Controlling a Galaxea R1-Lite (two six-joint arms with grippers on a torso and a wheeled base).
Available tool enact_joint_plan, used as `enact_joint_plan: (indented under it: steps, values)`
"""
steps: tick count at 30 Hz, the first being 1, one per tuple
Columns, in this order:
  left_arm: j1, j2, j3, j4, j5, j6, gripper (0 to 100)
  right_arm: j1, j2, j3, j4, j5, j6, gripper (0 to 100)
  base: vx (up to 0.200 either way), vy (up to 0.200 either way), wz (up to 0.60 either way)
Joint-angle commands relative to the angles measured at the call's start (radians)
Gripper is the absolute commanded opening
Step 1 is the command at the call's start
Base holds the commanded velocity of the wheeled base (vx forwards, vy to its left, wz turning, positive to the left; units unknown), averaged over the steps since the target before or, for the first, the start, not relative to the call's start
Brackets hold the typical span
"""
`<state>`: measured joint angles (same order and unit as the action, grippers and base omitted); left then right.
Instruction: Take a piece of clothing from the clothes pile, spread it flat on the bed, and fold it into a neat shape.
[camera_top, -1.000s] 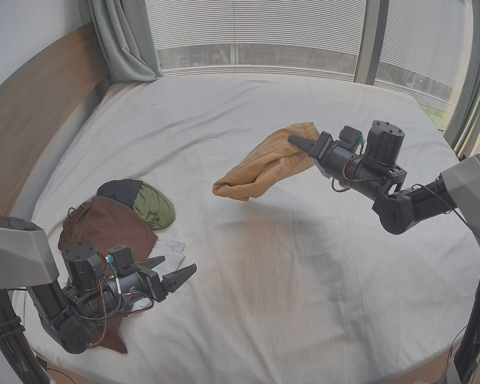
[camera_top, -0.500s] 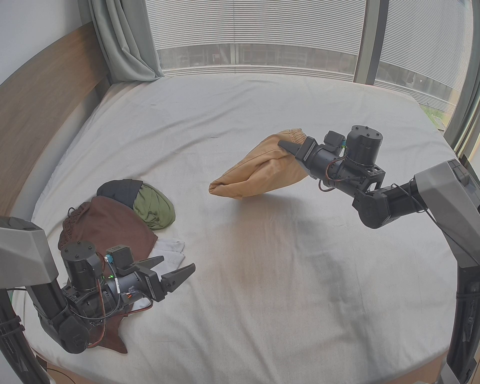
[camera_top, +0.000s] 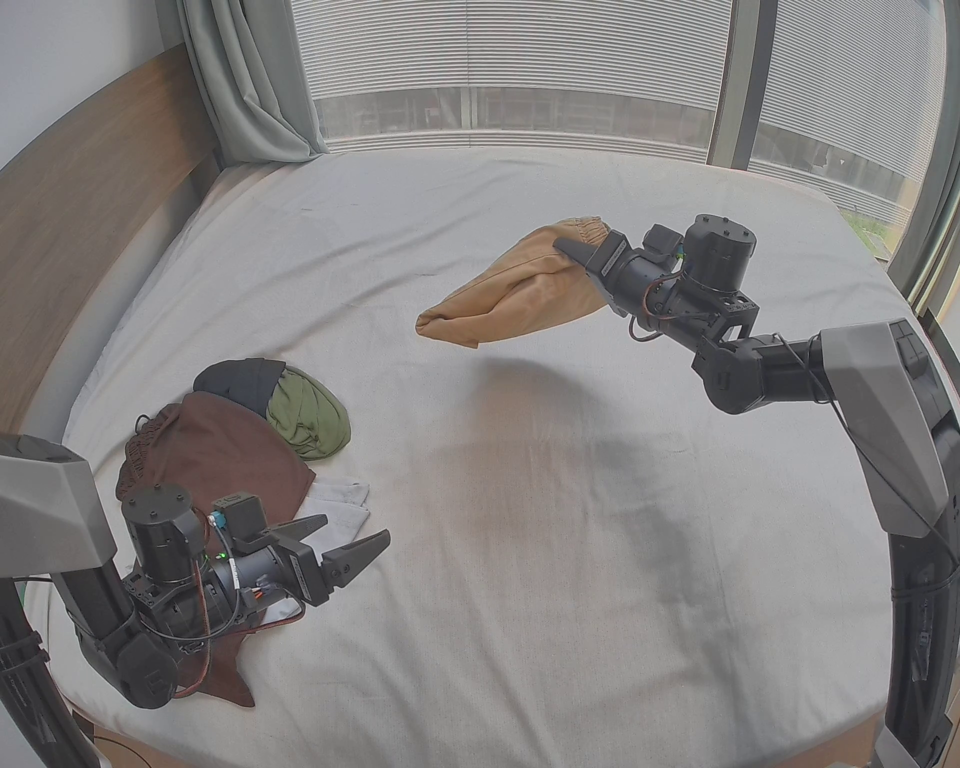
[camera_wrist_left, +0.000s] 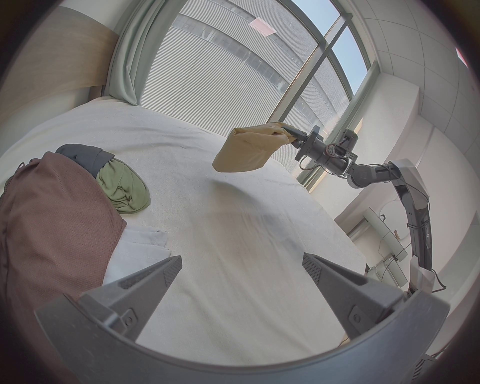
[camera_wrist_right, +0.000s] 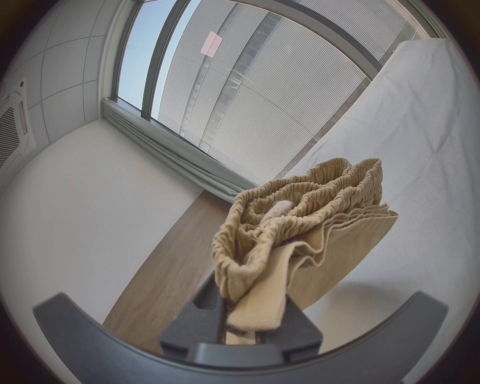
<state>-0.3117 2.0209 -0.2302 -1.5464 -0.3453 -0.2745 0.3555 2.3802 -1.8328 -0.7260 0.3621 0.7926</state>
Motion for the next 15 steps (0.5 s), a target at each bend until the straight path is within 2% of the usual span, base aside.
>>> enact_joint_plan:
  steps: [1,4,12,15]
  values:
    - [0.002,-0.001,0.005,-0.001,-0.001,0.0,100,-0.006,0.103,-0.146,0.045,-0.005,0.027,0,0.0,0.0,0.0]
    - [0.002,-0.002,0.006,-0.001,-0.001,0.0,100,-0.006,0.162,-0.167,0.051,-0.012,0.054,0,0.0,0.0,0.0]
    - [0.006,-0.008,0.006,0.0,-0.003,-0.003,100,-0.02,0.246,-0.167,0.039,-0.052,0.056,0,0.0,0.0,0.0]
    - [0.006,-0.01,0.006,-0.001,-0.003,-0.003,100,-0.023,0.231,-0.108,0.019,-0.058,0.056,0,0.0,0.0,0.0]
